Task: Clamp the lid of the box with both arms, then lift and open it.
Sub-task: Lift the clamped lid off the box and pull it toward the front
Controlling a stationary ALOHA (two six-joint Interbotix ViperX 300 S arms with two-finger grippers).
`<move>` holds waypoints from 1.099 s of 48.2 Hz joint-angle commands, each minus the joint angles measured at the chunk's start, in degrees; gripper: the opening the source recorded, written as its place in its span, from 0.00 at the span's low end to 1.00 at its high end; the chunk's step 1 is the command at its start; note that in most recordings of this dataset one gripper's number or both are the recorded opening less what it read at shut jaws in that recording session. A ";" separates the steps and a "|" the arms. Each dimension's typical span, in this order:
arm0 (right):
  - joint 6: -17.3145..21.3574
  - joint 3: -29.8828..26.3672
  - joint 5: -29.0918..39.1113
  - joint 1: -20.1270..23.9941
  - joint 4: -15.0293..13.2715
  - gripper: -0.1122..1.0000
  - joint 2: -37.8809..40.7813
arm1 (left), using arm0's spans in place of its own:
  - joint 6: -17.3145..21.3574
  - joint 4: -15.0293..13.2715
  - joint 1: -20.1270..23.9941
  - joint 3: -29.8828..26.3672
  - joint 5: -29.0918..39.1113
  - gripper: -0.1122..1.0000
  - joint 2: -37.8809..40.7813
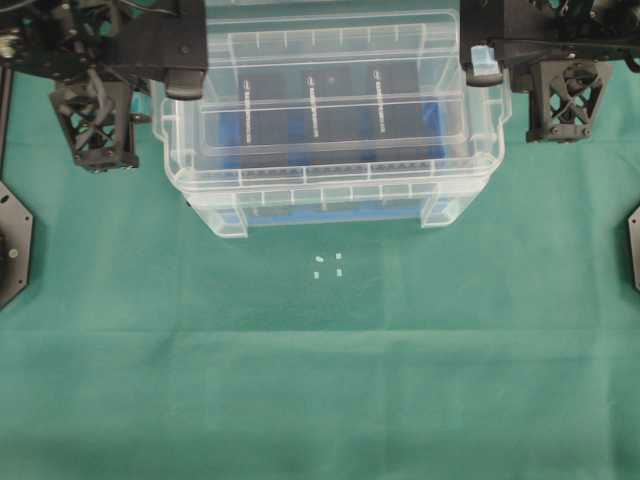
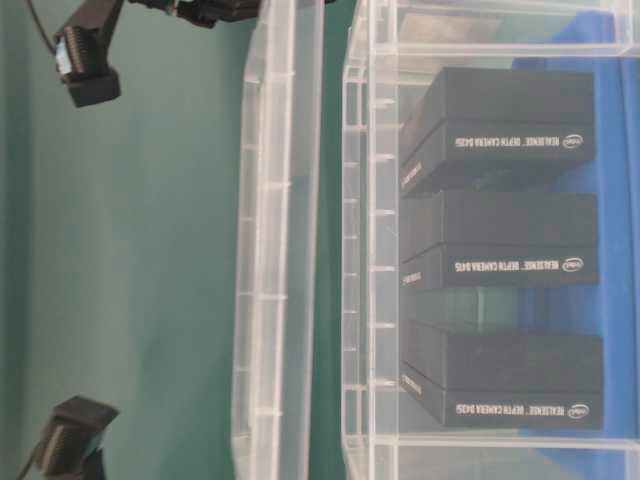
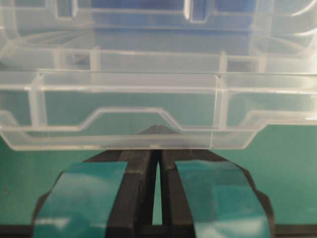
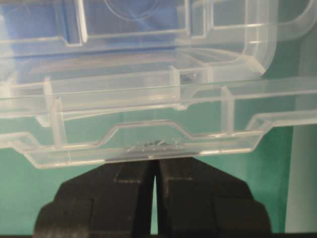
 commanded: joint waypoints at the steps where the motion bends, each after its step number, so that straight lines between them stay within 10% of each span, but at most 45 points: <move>1: 1.23 -3.78 -1.14 3.25 0.44 0.10 -0.44 | -1.23 -0.35 -1.49 -3.16 -1.14 0.11 -0.70; 22: 8.17 -3.78 2.11 9.84 -0.26 0.10 -0.70 | -8.09 -0.35 -7.65 -3.25 1.49 0.11 -0.35; 53: 29.44 -3.52 4.83 29.44 -8.26 0.10 -1.05 | -23.64 0.18 -24.61 -2.72 1.67 0.11 0.88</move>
